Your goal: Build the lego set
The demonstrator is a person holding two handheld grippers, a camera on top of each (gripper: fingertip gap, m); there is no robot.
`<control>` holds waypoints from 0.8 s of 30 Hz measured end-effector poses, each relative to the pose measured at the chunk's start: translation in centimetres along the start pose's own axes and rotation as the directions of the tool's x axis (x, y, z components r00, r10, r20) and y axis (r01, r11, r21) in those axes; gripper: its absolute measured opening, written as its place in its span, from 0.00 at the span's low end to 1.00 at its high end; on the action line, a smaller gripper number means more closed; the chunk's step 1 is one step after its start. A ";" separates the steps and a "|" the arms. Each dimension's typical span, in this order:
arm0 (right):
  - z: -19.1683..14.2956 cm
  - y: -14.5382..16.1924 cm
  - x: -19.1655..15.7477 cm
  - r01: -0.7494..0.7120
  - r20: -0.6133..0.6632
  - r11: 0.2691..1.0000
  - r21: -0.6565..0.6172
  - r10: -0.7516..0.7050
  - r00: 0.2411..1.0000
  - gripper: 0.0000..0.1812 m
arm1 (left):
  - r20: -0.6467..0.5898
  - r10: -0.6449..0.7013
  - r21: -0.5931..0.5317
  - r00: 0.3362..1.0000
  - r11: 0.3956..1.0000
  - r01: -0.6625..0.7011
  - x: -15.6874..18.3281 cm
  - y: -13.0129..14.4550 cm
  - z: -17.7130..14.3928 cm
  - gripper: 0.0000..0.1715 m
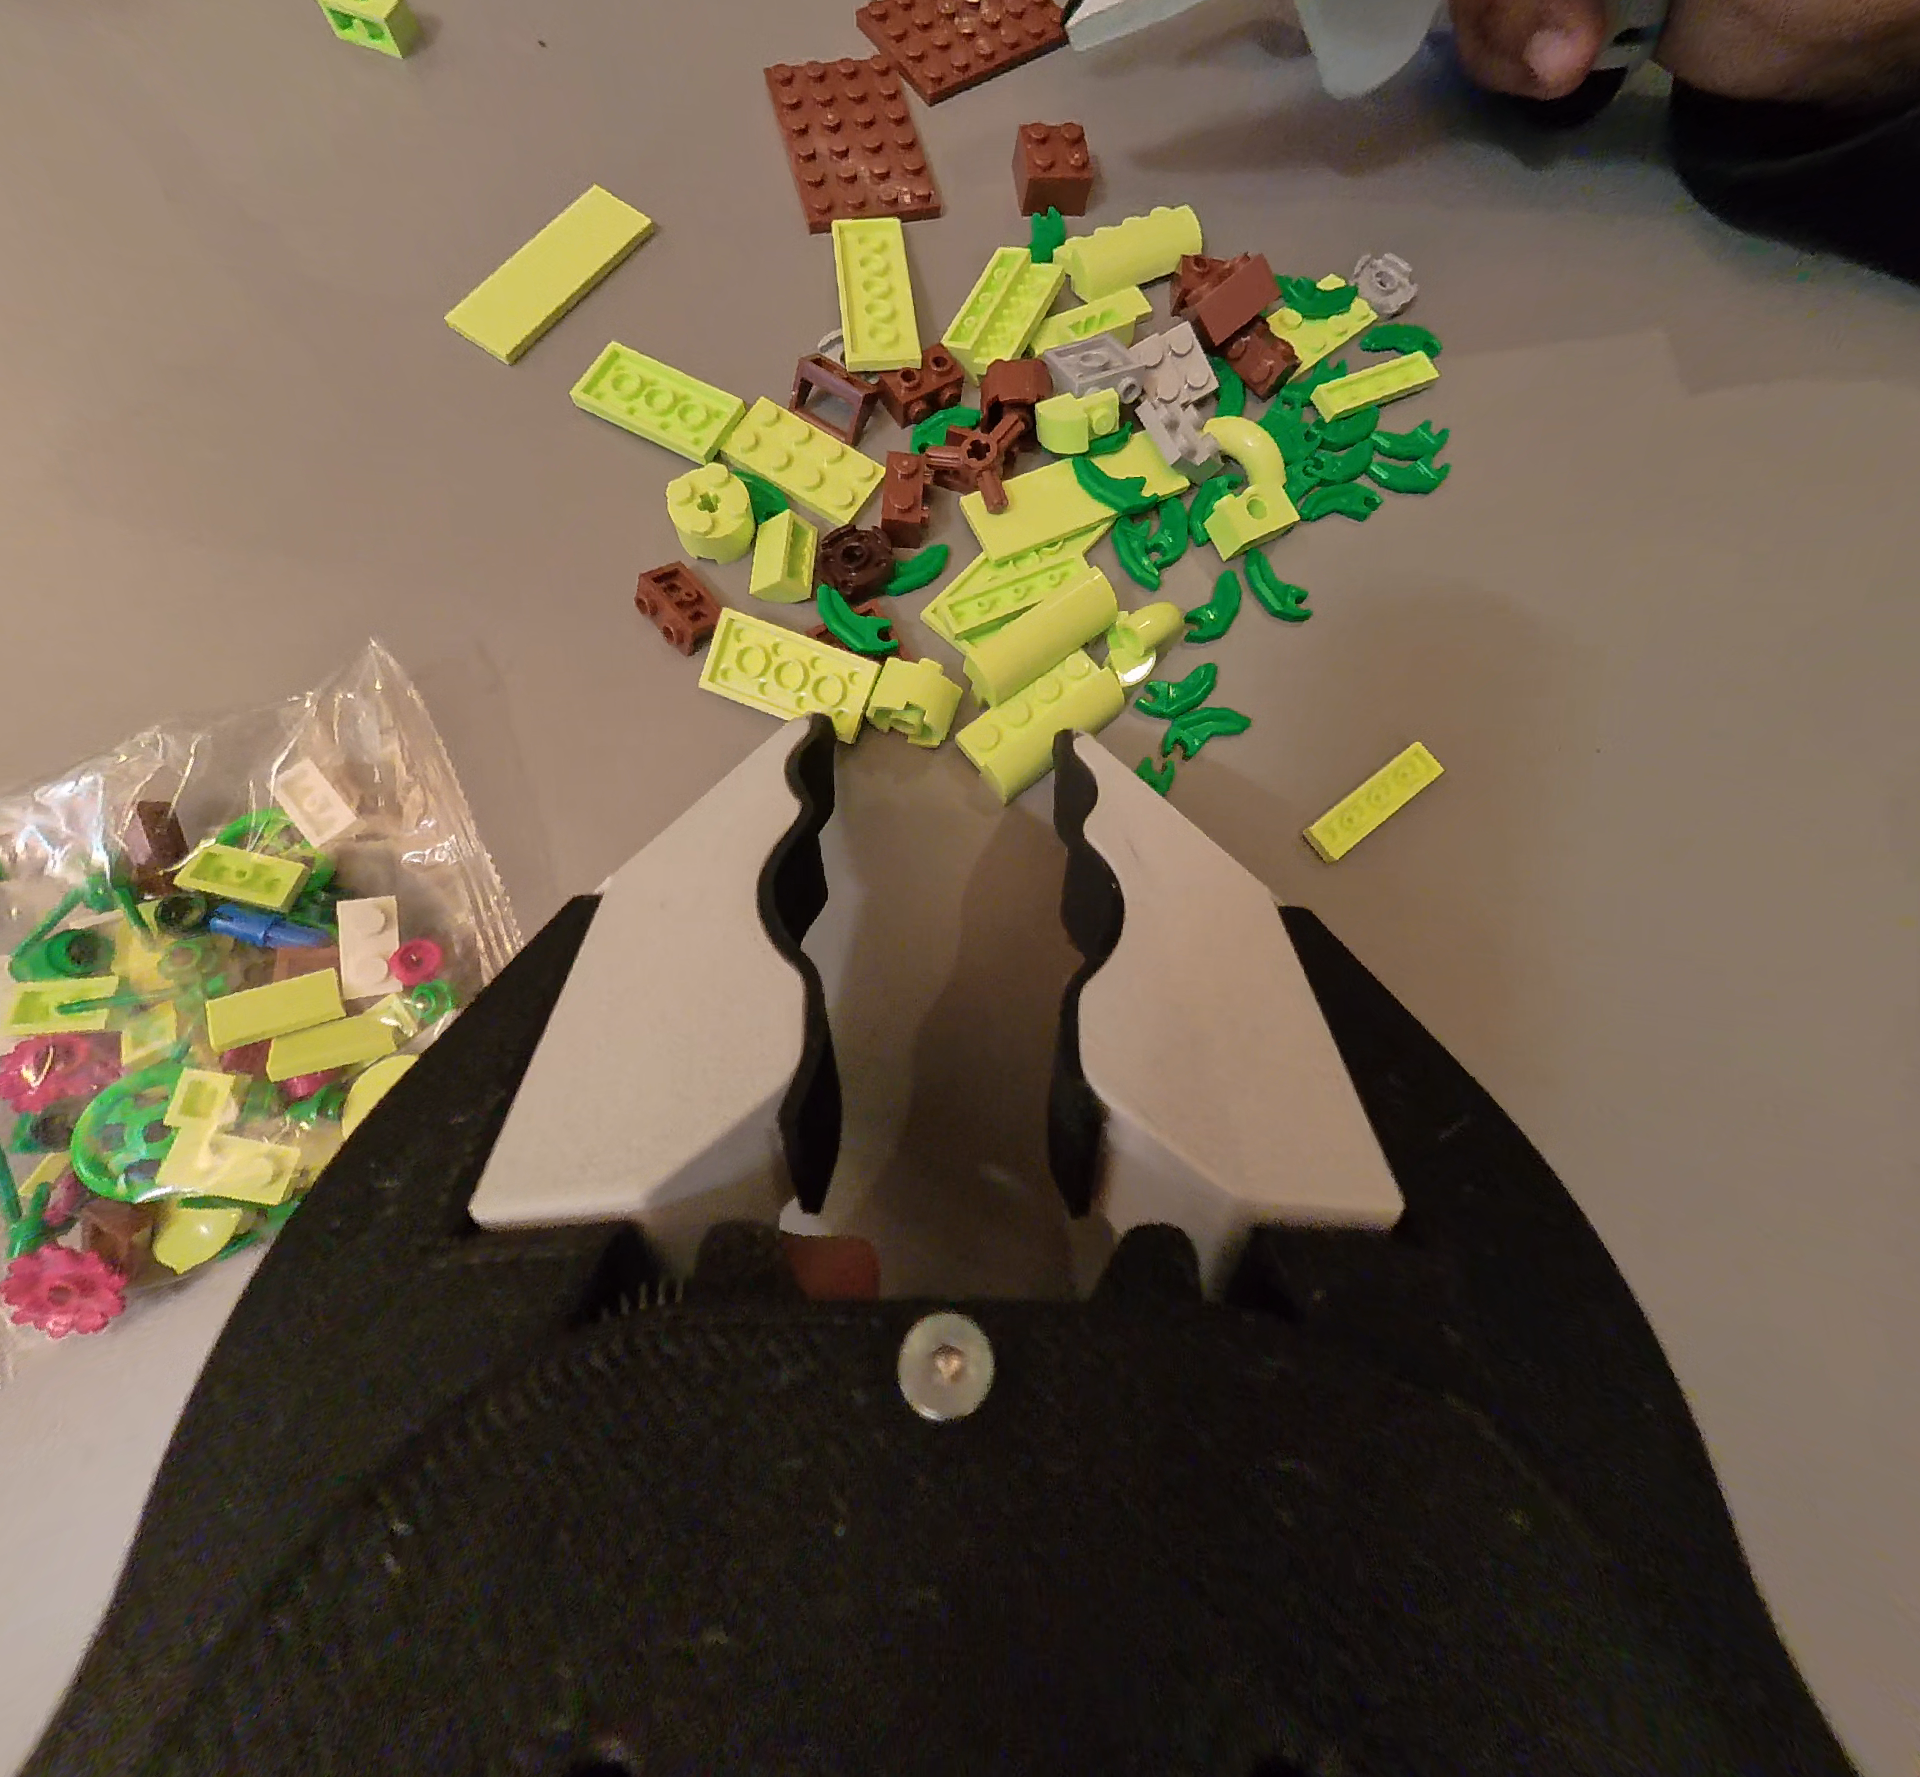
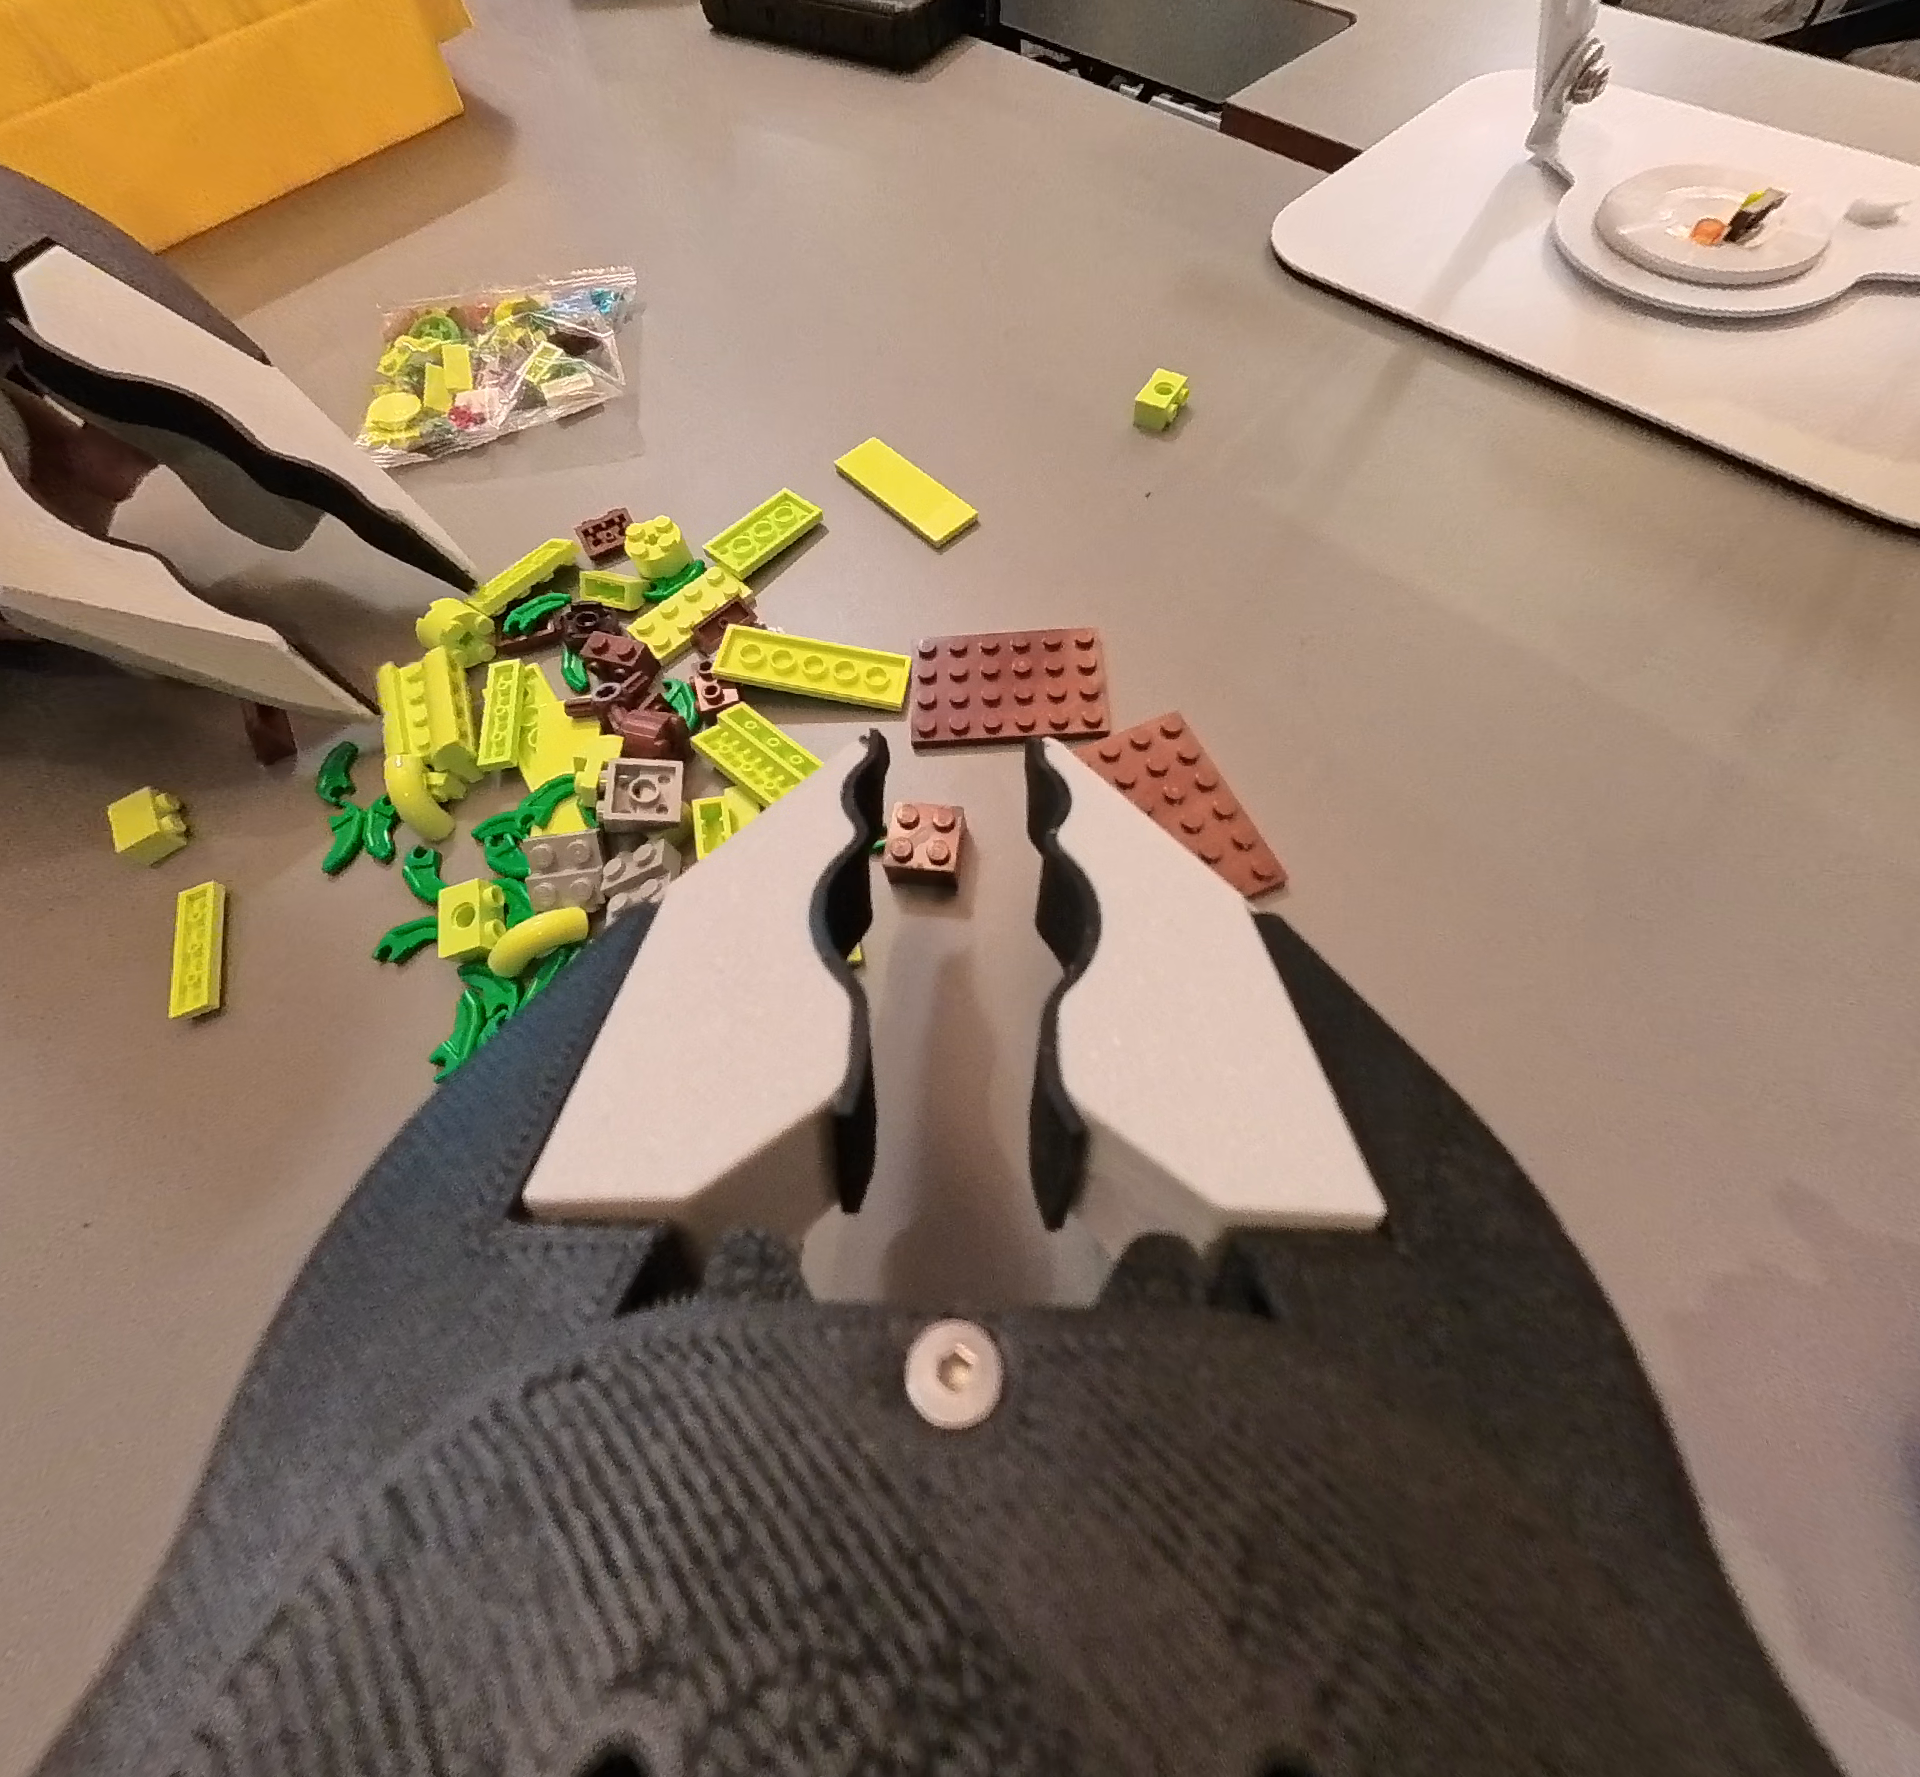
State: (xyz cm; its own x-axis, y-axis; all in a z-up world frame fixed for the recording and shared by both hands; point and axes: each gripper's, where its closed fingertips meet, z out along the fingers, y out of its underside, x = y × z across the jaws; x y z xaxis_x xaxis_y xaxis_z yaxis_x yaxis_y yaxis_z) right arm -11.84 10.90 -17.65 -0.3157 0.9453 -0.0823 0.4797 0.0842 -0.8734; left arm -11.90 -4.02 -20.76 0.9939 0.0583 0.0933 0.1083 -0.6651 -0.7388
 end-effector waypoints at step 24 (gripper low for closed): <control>0.0 0.1 -0.1 0.004 0.001 1.000 -0.004 -0.004 1.000 0.14 | -0.252 0.054 -0.037 0.966 0.997 -0.066 2.6 1.8 -3.7 0.11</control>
State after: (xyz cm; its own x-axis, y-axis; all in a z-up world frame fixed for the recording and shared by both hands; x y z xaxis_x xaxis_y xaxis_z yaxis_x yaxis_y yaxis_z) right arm -11.82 10.83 -17.71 -0.3188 0.9445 -0.0794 0.4813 0.0892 -0.8720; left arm -9.22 -7.83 -19.35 0.9615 -0.1672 0.2183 0.0422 -0.6947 -0.7180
